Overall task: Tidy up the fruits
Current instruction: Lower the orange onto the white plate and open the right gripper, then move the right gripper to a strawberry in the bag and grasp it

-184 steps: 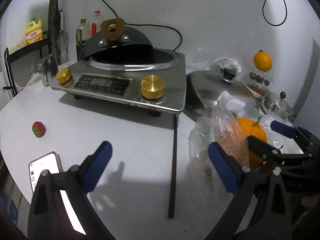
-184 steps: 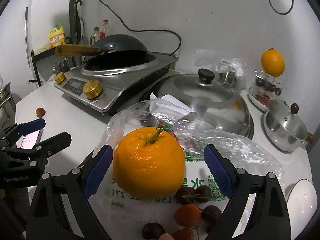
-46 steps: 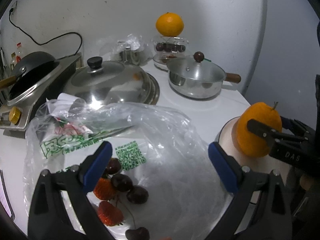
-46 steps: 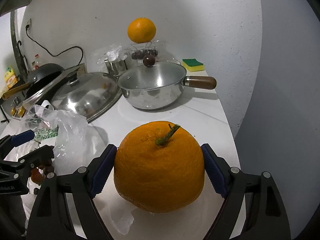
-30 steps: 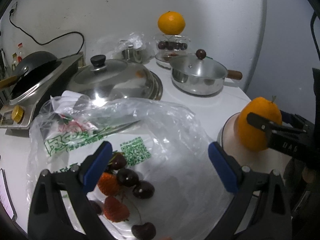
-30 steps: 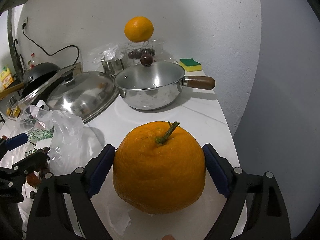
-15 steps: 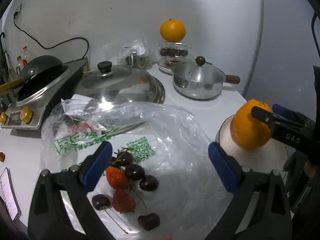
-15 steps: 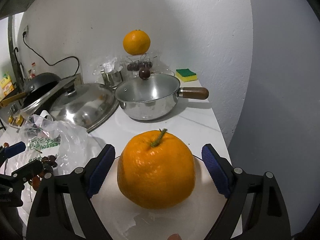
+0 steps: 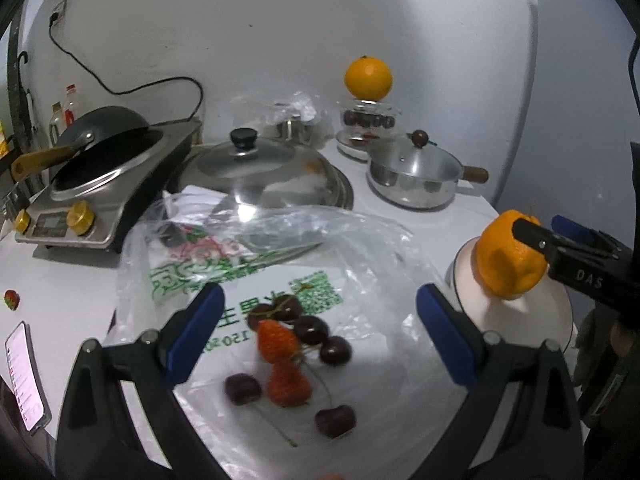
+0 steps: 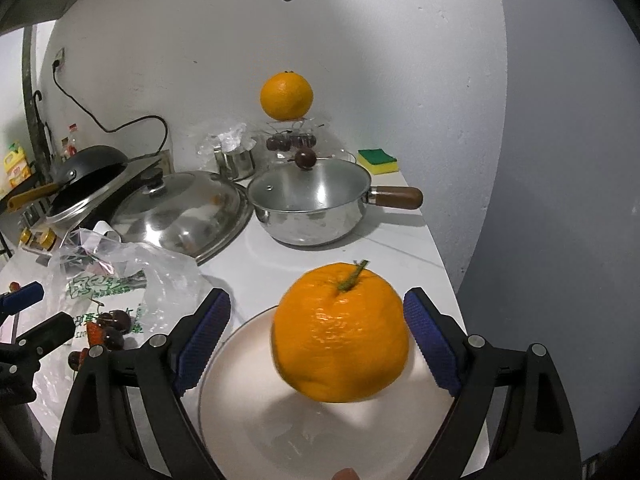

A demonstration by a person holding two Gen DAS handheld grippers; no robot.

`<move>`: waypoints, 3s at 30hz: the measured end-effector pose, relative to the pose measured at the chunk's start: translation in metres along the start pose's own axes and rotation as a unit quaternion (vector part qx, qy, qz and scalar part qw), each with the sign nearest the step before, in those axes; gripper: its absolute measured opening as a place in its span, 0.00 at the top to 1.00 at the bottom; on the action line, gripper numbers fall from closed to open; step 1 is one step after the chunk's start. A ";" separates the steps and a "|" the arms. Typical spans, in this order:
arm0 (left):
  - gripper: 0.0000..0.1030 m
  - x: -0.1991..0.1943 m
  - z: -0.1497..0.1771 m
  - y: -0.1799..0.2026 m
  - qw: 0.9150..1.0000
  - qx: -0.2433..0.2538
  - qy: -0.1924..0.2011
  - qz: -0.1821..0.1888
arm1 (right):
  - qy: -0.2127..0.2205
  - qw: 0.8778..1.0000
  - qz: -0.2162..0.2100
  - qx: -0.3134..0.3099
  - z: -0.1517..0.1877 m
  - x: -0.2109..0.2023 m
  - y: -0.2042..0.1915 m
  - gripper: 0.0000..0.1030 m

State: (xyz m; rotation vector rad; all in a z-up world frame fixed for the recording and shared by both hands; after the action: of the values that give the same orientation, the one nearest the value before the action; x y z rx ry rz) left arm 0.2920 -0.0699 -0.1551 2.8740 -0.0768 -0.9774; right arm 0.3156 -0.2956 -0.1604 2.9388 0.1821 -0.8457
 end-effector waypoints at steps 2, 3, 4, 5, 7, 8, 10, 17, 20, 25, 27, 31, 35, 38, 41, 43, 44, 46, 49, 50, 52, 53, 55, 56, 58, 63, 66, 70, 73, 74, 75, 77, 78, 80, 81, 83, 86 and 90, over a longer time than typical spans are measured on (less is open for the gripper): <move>0.05 -0.003 0.001 -0.008 1.000 -0.005 0.002 -0.001 | 0.001 1.000 0.000 -0.003 -0.001 -0.002 -0.006 0.12; 0.05 -0.005 0.001 -0.013 1.000 -0.007 0.003 -0.002 | 0.001 1.000 0.000 -0.005 -0.002 -0.003 -0.010 0.12; 0.05 -0.005 0.002 -0.016 1.000 -0.009 0.003 -0.002 | 0.001 1.000 0.000 -0.007 -0.003 -0.004 -0.013 0.12; 0.05 -0.007 0.002 -0.020 1.000 -0.011 0.004 -0.003 | 0.002 1.000 0.000 -0.009 -0.003 -0.005 -0.017 0.12; 0.05 -0.010 0.003 -0.027 1.000 -0.014 0.006 -0.004 | 0.003 1.000 -0.002 -0.013 -0.005 -0.007 -0.025 0.12; 0.05 -0.012 0.004 -0.030 1.000 -0.015 0.007 -0.005 | 0.004 1.000 -0.003 -0.016 -0.006 -0.008 -0.030 0.12; 0.05 -0.014 0.004 -0.037 1.000 -0.018 0.009 -0.006 | 0.005 1.000 -0.004 -0.020 -0.007 -0.010 -0.036 0.12; 0.05 -0.024 0.008 -0.061 0.999 -0.030 0.016 -0.012 | 0.007 0.999 -0.012 -0.032 -0.008 -0.014 -0.062 0.12; 0.05 -0.030 0.010 -0.071 0.999 -0.035 0.019 -0.014 | 0.006 0.999 -0.018 -0.040 -0.007 -0.016 -0.075 0.12; 0.05 -0.036 0.015 -0.088 0.999 -0.045 0.021 -0.019 | 0.006 0.998 -0.026 -0.053 -0.007 -0.018 -0.098 0.12; 0.05 -0.038 0.018 -0.097 0.998 -0.049 0.021 -0.022 | 0.006 0.998 -0.030 -0.059 -0.006 -0.019 -0.108 0.12; 0.05 -0.042 0.022 -0.111 0.998 -0.056 0.022 -0.027 | 0.004 0.997 -0.039 -0.070 -0.002 -0.020 -0.125 0.12; 0.05 -0.046 0.027 -0.124 0.997 -0.062 0.023 -0.032 | -0.001 0.995 -0.051 -0.081 0.005 -0.018 -0.145 0.12; 0.05 -0.047 0.033 -0.132 0.997 -0.066 0.020 -0.037 | -0.007 0.994 -0.061 -0.088 0.011 -0.016 -0.156 0.13; 0.05 -0.048 0.038 -0.138 0.997 -0.068 0.018 -0.041 | -0.017 0.993 -0.073 -0.091 0.020 -0.012 -0.166 0.15; 0.05 -0.047 0.041 -0.141 0.997 -0.069 0.016 -0.043 | -0.024 0.992 -0.080 -0.096 0.025 -0.010 -0.173 0.19; 0.05 -0.047 0.043 -0.142 0.997 -0.069 0.015 -0.044 | -0.027 0.991 -0.084 -0.098 0.029 -0.009 -0.176 0.22; 0.05 -0.046 0.045 -0.143 0.996 -0.070 0.013 -0.045 | -0.033 0.990 -0.093 -0.101 0.034 -0.008 -0.183 0.23; 0.05 -0.046 0.048 -0.144 0.996 -0.070 0.010 -0.045 | -0.039 0.988 -0.104 -0.110 0.041 -0.007 -0.193 0.29; 0.05 -0.045 0.049 -0.144 0.996 -0.070 0.010 -0.046 | -0.043 0.987 -0.108 -0.113 0.044 -0.005 -0.197 0.34; 0.05 -0.045 0.051 -0.144 0.996 -0.069 0.009 -0.047 | -0.047 0.986 -0.115 -0.115 0.048 -0.003 -0.201 0.37; 0.05 -0.045 0.052 -0.145 0.996 -0.070 0.008 -0.048 | -0.050 0.985 -0.119 -0.117 0.050 -0.002 -0.204 0.39; 0.05 -0.045 0.054 -0.147 0.996 -0.071 0.006 -0.049 | -0.055 0.983 -0.127 -0.121 0.054 0.000 -0.210 0.45; 0.05 -0.045 0.054 -0.147 0.996 -0.071 0.005 -0.050 | -0.057 0.982 -0.131 -0.123 0.056 0.001 -0.213 0.47; 0.05 -0.044 0.056 -0.149 0.996 -0.072 0.004 -0.052 | -0.060 0.980 -0.140 -0.128 0.060 0.002 -0.218 0.48; 0.06 -0.045 0.059 -0.155 0.996 -0.073 0.002 -0.059 | -0.070 0.976 -0.154 -0.137 0.067 0.009 -0.230 0.53; 0.06 -0.044 0.059 -0.156 0.995 -0.073 0.001 -0.061 | -0.075 0.975 -0.159 -0.140 0.070 0.012 -0.234 0.54; 0.06 -0.044 0.059 -0.156 0.995 -0.071 0.001 -0.063 | -0.081 0.973 -0.166 -0.140 0.074 0.016 -0.237 0.56; 0.06 -0.044 0.058 -0.154 0.996 -0.068 0.001 -0.063 | -0.084 0.972 -0.171 -0.139 0.076 0.018 -0.237 0.57; 0.06 -0.044 0.058 -0.154 0.996 -0.066 0.002 -0.063 | -0.085 0.971 -0.173 -0.140 0.077 0.018 -0.238 0.57; 0.06 -0.045 0.057 -0.152 0.996 -0.064 0.003 -0.062 | -0.085 0.971 -0.176 -0.140 0.078 0.019 -0.238 0.57; 0.06 -0.045 0.056 -0.149 0.996 -0.061 0.006 -0.062 | -0.086 0.970 -0.179 -0.142 0.078 0.019 -0.239 0.57; 0.06 -0.045 0.055 -0.148 0.996 -0.059 0.006 -0.062 | -0.088 0.969 -0.179 -0.143 0.079 0.019 -0.239 0.58; 0.06 -0.045 0.054 -0.145 0.996 -0.055 0.008 -0.063 | -0.094 0.968 -0.182 -0.146 0.081 0.021 -0.241 0.61; 0.06 -0.045 0.053 -0.143 0.997 -0.053 0.008 -0.063 | -0.097 0.967 -0.183 -0.150 0.082 0.023 -0.242 0.63; 0.06 -0.045 0.052 -0.141 0.997 -0.050 0.009 -0.065 | -0.096 0.967 -0.183 -0.150 0.081 0.022 -0.242 0.64; 0.06 -0.046 0.050 -0.137 0.997 -0.044 0.010 -0.066 | -0.094 0.967 -0.188 -0.146 0.081 0.022 -0.240 0.67; 0.06 -0.048 0.047 -0.128 0.997 -0.031 0.014 -0.064 | -0.077 0.967 -0.193 -0.145 0.076 0.014 -0.237 0.67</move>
State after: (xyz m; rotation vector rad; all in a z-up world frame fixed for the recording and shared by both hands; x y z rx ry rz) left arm 0.2270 0.0569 -0.1781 2.8649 0.1388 -0.9430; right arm 0.2559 -0.0681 -0.2420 2.5860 0.8118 -0.9883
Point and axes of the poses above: each gripper's, at about its wrist camera, not at the fingertips, and x roughly the way its jaws point, y to its right, z to its underside, the point moved 7 cm from there along x, roughly the way its jaws point, and after that the axes turned 5 degrees about -x, right-handed, at the moved point
